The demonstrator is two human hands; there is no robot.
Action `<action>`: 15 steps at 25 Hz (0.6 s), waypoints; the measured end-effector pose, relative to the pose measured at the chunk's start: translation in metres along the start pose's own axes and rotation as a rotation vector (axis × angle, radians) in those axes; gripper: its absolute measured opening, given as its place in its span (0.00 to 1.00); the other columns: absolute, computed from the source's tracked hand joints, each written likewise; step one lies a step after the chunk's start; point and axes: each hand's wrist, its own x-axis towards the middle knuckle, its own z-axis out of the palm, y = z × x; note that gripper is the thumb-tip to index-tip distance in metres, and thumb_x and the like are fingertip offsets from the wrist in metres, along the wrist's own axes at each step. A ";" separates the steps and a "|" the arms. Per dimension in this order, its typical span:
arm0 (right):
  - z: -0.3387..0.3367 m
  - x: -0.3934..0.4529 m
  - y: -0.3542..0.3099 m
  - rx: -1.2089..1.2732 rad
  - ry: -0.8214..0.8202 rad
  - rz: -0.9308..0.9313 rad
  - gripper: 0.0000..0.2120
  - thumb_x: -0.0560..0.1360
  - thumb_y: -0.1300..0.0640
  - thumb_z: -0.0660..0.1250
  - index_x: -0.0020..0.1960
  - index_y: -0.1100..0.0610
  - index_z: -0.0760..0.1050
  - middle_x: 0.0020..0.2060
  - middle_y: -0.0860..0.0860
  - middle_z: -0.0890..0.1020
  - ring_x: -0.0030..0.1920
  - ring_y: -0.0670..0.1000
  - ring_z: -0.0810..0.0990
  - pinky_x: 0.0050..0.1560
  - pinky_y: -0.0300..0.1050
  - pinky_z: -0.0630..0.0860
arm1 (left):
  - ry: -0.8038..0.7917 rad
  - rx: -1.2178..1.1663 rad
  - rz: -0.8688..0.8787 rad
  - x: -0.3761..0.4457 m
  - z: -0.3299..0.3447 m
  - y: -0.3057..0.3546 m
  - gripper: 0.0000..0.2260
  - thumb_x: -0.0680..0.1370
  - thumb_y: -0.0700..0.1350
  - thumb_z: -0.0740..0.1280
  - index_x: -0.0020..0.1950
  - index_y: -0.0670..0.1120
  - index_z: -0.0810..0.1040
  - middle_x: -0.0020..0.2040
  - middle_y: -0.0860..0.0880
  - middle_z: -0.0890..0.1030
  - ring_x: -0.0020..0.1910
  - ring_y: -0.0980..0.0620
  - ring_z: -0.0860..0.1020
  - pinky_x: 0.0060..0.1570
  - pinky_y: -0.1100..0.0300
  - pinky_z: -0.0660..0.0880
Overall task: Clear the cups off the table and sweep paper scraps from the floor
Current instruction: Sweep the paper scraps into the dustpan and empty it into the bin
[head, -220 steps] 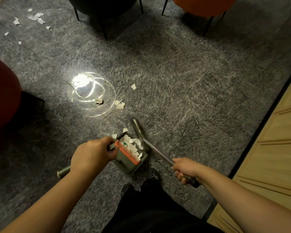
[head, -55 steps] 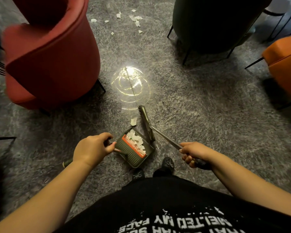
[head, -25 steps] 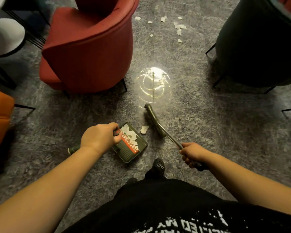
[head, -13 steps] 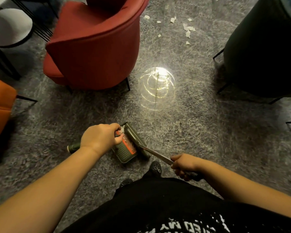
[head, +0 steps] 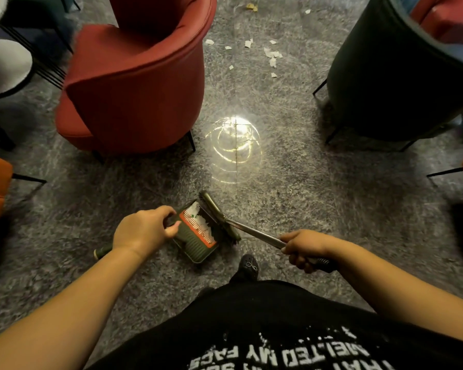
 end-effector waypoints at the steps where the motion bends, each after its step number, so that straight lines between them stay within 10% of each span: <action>1: 0.009 -0.004 0.004 0.027 0.011 -0.012 0.16 0.79 0.65 0.57 0.62 0.50 0.70 0.25 0.51 0.69 0.21 0.45 0.66 0.21 0.36 0.63 | 0.021 -0.011 0.007 -0.005 0.000 -0.001 0.14 0.74 0.60 0.67 0.55 0.56 0.80 0.42 0.50 0.84 0.40 0.46 0.82 0.34 0.56 0.76; 15: 0.087 -0.018 0.020 0.255 0.205 -0.160 0.17 0.78 0.67 0.57 0.66 0.61 0.67 0.29 0.54 0.68 0.22 0.47 0.66 0.22 0.37 0.62 | 0.256 -0.148 0.066 -0.042 -0.044 -0.017 0.15 0.73 0.55 0.72 0.55 0.50 0.83 0.36 0.46 0.83 0.34 0.42 0.81 0.33 0.54 0.76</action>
